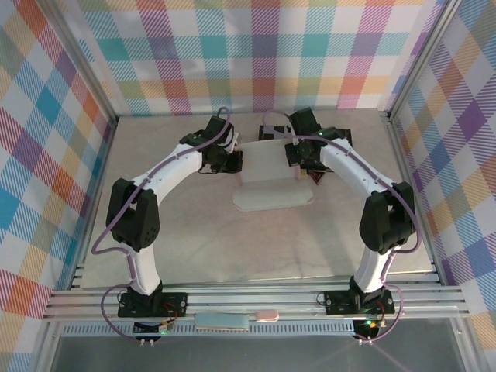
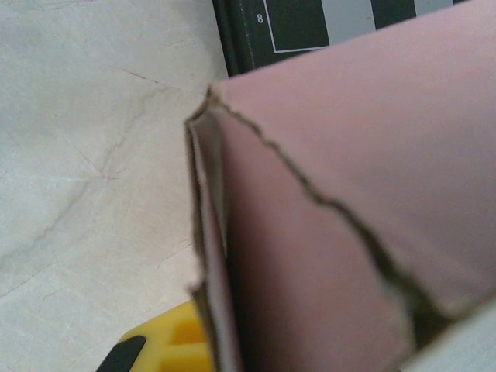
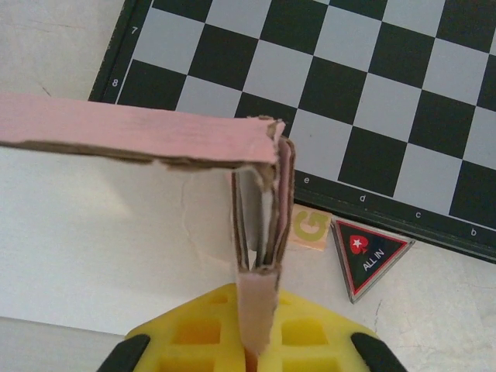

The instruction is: Fold the paper box

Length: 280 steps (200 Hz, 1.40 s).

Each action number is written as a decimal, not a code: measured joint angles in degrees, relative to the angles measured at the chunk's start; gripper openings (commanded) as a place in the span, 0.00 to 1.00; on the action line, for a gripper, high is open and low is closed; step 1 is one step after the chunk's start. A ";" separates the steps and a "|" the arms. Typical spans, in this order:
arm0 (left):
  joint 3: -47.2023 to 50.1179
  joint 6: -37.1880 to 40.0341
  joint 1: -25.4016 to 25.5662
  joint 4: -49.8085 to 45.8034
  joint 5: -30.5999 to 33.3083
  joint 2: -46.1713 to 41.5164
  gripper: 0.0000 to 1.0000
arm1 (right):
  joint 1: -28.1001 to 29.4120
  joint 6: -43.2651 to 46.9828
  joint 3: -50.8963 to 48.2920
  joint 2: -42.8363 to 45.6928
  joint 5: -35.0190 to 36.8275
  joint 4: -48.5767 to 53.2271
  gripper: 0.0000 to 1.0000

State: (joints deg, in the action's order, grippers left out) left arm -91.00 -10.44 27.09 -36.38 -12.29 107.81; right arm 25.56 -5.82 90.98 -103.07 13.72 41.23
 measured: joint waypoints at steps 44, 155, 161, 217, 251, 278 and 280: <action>0.00 0.00 0.15 -0.17 0.02 -0.24 0.00 | 1.42 -2.23 0.68 -0.72 4.07 0.66 0.00; 0.00 -0.24 1.64 -1.03 1.05 -0.24 0.00 | 5.49 -11.76 9.03 -8.22 17.09 10.71 0.09; 0.00 -0.26 1.64 -1.05 1.09 -0.24 0.00 | 5.46 -11.74 9.03 -8.22 16.85 10.71 0.10; 0.00 -0.44 1.64 -1.09 1.49 -0.24 0.00 | 5.09 -11.78 8.44 -8.22 15.30 10.69 0.12; 0.00 -0.44 1.66 -1.22 1.42 -0.24 0.00 | 5.11 -12.68 8.48 -8.31 15.85 11.13 0.00; 0.00 -0.44 1.79 -1.03 1.27 -0.24 0.00 | 5.18 -14.75 10.69 -9.84 18.34 13.53 0.00; 0.00 -0.44 1.81 -1.03 1.27 -0.24 0.00 | 5.18 -14.86 10.91 -9.99 18.58 13.81 0.00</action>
State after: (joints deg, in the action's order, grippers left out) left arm -91.00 -10.87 28.91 -37.41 -11.03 107.57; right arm 30.74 -20.69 101.89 -113.06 32.29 55.05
